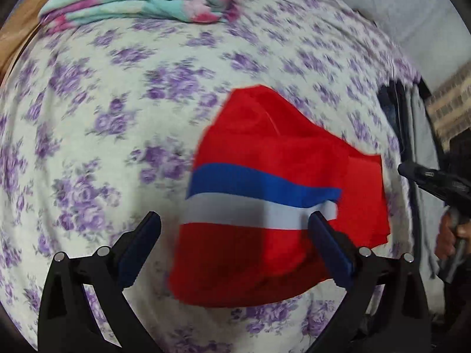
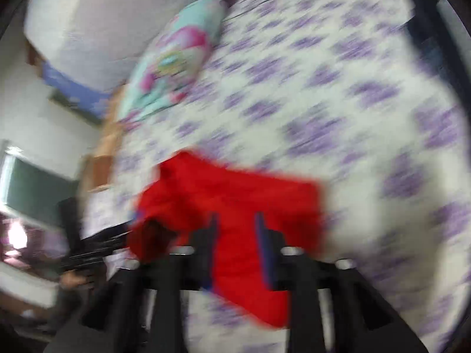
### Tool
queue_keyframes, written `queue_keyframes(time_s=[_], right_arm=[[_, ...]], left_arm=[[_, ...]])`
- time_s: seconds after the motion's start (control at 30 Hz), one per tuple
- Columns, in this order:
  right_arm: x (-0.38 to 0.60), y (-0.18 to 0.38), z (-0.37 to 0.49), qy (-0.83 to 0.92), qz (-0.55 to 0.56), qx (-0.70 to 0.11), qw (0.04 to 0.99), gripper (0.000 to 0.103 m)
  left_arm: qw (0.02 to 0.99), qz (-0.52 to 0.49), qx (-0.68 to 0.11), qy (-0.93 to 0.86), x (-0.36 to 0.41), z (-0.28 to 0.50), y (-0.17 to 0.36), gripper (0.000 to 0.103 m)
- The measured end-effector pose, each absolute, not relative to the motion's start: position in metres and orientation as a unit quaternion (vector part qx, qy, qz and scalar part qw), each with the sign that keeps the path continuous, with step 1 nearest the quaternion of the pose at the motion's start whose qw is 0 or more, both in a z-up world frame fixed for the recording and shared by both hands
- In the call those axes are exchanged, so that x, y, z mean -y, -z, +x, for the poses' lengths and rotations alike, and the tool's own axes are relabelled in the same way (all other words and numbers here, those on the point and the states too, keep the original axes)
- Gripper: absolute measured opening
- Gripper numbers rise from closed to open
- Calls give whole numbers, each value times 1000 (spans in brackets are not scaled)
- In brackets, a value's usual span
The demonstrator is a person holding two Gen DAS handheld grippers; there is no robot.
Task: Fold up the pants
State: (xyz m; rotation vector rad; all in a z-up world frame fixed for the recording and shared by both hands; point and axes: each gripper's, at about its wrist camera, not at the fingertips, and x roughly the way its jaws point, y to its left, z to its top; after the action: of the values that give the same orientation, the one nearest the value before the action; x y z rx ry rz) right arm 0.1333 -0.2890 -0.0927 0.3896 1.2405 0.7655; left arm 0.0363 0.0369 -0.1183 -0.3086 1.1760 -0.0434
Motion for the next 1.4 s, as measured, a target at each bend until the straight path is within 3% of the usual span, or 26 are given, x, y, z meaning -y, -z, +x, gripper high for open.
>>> queue_keyframes(time_s=[0.03, 0.27, 0.33, 0.4, 0.43, 0.53, 0.7, 0.8, 0.83, 0.93, 1.03, 1.1, 1.2, 1.27, 1.4], right_arm=[[276, 94, 126, -366, 189, -568, 712, 79], [200, 107, 106, -428, 215, -603, 638, 78], [185, 112, 103, -426, 212, -609, 634, 74], [173, 120, 106, -413, 203, -621, 634, 42], [166, 123, 107, -405, 183, -626, 641, 11], [159, 107, 106, -406, 133, -609, 668, 11], [223, 34, 101, -451, 160, -547, 687, 11], [268, 19, 108, -419, 152, -539, 715, 12], [278, 26, 113, -391, 136, -546, 729, 20], [289, 79, 130, -296, 90, -584, 751, 72], [293, 123, 136, -203, 53, -638, 741, 60], [302, 112, 132, -224, 108, -623, 741, 60], [320, 77, 125, -217, 83, -579, 781, 60], [328, 53, 124, -196, 67, -535, 819, 44], [290, 46, 127, -241, 36, -515, 822, 41]], left_arm=[[821, -139, -554, 21, -33, 37, 120, 98], [808, -171, -564, 10, -40, 30, 125, 98], [807, -172, -565, 12, -36, 26, 126, 98], [805, -171, -568, 14, -33, 21, 128, 98], [806, -170, -567, 14, -33, 21, 127, 98], [813, -163, -559, 14, -39, 19, 113, 98], [857, -196, -477, -5, -74, 8, 67, 98], [853, -209, -479, -16, -82, 15, 69, 98], [846, -205, -492, -17, -76, 21, 78, 98], [829, -189, -527, 8, -46, 39, 102, 98], [816, -124, -563, 29, -5, 53, 118, 97], [822, -101, -560, 40, 8, 52, 117, 97], [832, -75, -547, 50, 20, 54, 110, 98], [836, -55, -545, 38, 23, 61, 110, 98], [844, -61, -532, 28, 25, 88, 100, 98]])
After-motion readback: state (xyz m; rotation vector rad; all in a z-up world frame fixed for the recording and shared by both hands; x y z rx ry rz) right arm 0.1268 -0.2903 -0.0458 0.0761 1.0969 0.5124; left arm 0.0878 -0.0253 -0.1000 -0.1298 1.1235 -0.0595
